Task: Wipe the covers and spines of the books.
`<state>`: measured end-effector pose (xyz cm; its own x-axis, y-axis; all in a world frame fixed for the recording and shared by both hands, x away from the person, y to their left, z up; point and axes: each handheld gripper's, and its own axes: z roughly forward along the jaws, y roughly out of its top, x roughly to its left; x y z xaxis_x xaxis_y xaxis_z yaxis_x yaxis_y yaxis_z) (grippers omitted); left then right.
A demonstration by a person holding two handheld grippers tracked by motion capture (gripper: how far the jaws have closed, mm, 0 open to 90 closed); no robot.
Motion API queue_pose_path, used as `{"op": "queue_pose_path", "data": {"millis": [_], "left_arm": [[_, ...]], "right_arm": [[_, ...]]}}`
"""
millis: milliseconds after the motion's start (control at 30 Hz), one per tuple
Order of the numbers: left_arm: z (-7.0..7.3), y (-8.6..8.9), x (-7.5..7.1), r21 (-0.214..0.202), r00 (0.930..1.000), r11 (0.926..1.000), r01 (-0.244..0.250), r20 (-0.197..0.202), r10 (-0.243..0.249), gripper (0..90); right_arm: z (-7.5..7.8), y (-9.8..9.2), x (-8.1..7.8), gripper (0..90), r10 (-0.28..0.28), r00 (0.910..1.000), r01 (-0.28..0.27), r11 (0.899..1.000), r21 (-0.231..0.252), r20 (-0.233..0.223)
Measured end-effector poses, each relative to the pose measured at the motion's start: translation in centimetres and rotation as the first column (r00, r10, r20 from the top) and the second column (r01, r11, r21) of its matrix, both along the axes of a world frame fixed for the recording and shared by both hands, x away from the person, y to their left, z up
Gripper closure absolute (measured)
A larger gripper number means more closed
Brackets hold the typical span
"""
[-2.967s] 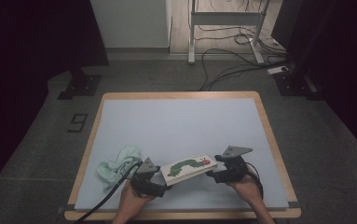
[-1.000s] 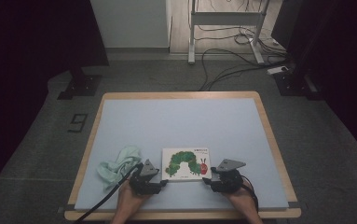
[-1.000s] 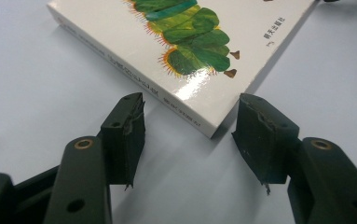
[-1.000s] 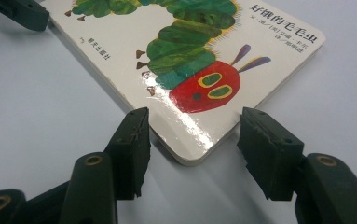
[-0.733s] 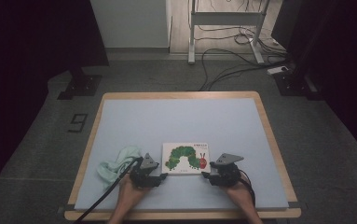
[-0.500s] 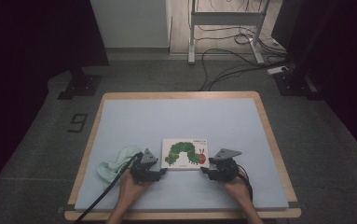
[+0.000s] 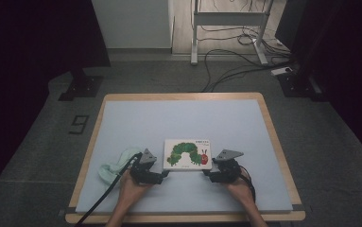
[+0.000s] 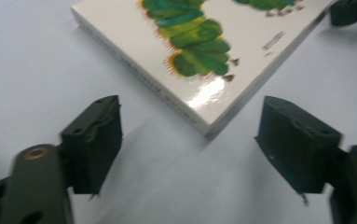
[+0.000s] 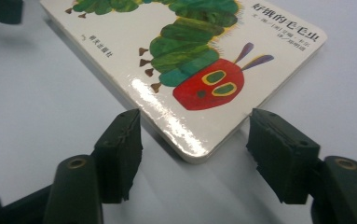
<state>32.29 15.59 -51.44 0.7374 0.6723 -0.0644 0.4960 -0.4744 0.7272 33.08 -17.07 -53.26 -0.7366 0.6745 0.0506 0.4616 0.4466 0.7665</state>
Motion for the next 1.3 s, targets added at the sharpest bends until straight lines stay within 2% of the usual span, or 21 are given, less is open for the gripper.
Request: {"op": "queue_pose_path", "data": {"millis": [100, 167, 433, 567, 700, 867, 967, 1300], "left_arm": [[0.3, 0.0, -0.6, -0.001, 0.9999, 0.9999, 0.015, -0.001, -0.015, 14.1], [0.4, 0.0, -1.0, 0.003, 0.9997, 0.9997, 0.024, -0.007, -0.024, 12.8], [0.6, 0.1, -2.8, 0.049, 0.9992, 0.9980, 0.040, -0.003, -0.040, 0.0], [0.5, 0.6, -3.7, 0.054, 0.9992, 0.9978, 0.039, 0.004, -0.039, 0.0], [-0.1, 0.9, -4.3, 0.070, 0.9992, 0.9968, 0.038, 0.003, -0.039, 0.0], [-1.3, 1.0, -4.5, 0.117, 0.9993, 0.9925, 0.036, -0.010, -0.035, 0.0], [-1.4, 0.9, -4.4, 0.111, 0.9992, 0.9932, 0.035, -0.023, -0.033, 0.0], [-1.5, 0.9, -4.4, 0.111, 0.9992, 0.9932, 0.035, -0.025, -0.033, 0.0]], "right_arm": [[0.1, -0.3, -0.2, 25.4, 0.003, 1.0000, -0.003, 1.000, 0.009, -0.004], [0.3, -0.5, -0.5, 17.6, 0.001, 1.0000, -0.001, 1.000, 0.006, -0.007], [1.8, -2.2, -2.1, 7.8, 0.001, 0.9999, -0.001, 1.000, -0.024, 0.013], [2.3, -3.6, -2.9, 0.0, -0.009, 0.9998, 0.010, 0.999, -0.036, 0.019], [1.8, -5.2, -3.3, 0.0, -0.046, 0.9988, 0.047, 0.998, -0.052, 0.014], [0.7, -7.2, -3.3, 0.0, -0.105, 0.9945, 0.104, 0.993, -0.060, -0.008], [0.0, -8.0, -3.2, 0.0, -0.134, 0.9906, 0.131, 0.989, -0.070, -0.029], [-0.4, -8.0, -3.3, 0.0, -0.145, 0.9891, 0.143, 0.986, -0.082, -0.022]]}}
